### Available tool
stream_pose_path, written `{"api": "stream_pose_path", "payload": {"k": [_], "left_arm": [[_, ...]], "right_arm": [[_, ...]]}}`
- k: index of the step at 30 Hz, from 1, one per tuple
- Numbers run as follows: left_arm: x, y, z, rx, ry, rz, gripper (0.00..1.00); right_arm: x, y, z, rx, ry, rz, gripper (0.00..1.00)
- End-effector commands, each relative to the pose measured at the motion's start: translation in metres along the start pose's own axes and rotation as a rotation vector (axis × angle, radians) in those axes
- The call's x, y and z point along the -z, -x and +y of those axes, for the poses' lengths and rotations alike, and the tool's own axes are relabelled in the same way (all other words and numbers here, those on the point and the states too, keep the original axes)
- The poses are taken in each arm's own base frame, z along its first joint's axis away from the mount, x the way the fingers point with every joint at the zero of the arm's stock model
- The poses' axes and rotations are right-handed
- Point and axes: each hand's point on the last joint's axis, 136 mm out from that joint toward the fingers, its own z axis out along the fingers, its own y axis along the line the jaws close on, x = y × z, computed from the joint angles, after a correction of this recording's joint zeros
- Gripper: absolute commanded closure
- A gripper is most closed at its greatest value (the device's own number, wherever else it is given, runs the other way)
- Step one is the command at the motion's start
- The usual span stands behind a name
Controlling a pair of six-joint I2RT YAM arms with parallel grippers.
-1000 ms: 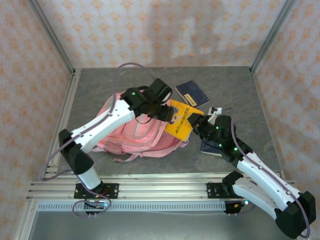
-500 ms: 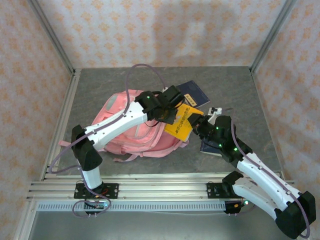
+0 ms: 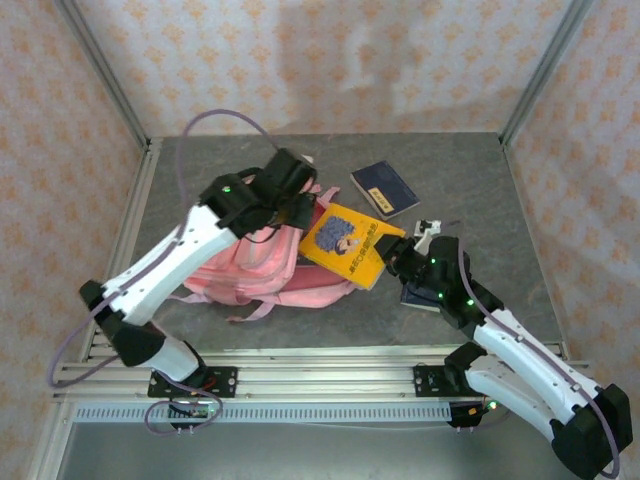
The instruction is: Pack books, pencil case, and school supplies into a backpack
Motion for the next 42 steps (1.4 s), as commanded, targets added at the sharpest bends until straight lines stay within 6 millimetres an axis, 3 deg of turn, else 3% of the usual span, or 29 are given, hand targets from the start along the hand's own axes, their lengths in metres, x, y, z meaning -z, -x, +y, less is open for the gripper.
{"api": "stream_pose_path", "payload": {"k": [1, 10, 19, 28, 32, 34, 38, 42], "left_arm": [[0.028, 0.017, 0.012, -0.007, 0.009, -0.103, 1.0], [0.032, 0.014, 0.011, -0.019, -0.038, -0.089, 1.0], [0.029, 0.014, 0.006, -0.025, -0.057, -0.078, 1.0], [0.03, 0.019, -0.001, -0.024, -0.087, -0.084, 1.0], [0.032, 0.023, -0.004, -0.02, -0.104, -0.094, 1.0], [0.035, 0.025, -0.005, -0.022, -0.111, -0.099, 1.0], [0.037, 0.03, -0.008, -0.015, -0.128, -0.108, 1.0], [0.035, 0.031, -0.01, -0.006, -0.137, -0.107, 1.0]], "right_arm": [[-0.001, -0.004, 0.02, 0.042, 0.113, 0.022, 1.0], [-0.018, -0.019, 0.056, 0.02, 0.228, 0.095, 1.0], [-0.054, -0.021, 0.094, -0.053, 0.326, 0.132, 1.0], [-0.125, -0.048, 0.114, -0.095, 0.358, 0.23, 1.0], [-0.163, -0.065, 0.1, -0.075, 0.289, 0.228, 1.0], [-0.177, -0.065, 0.085, -0.058, 0.222, 0.172, 1.0], [-0.204, -0.07, 0.079, -0.002, 0.179, 0.117, 0.99], [-0.233, -0.079, 0.063, 0.043, 0.081, 0.107, 0.86]]}}
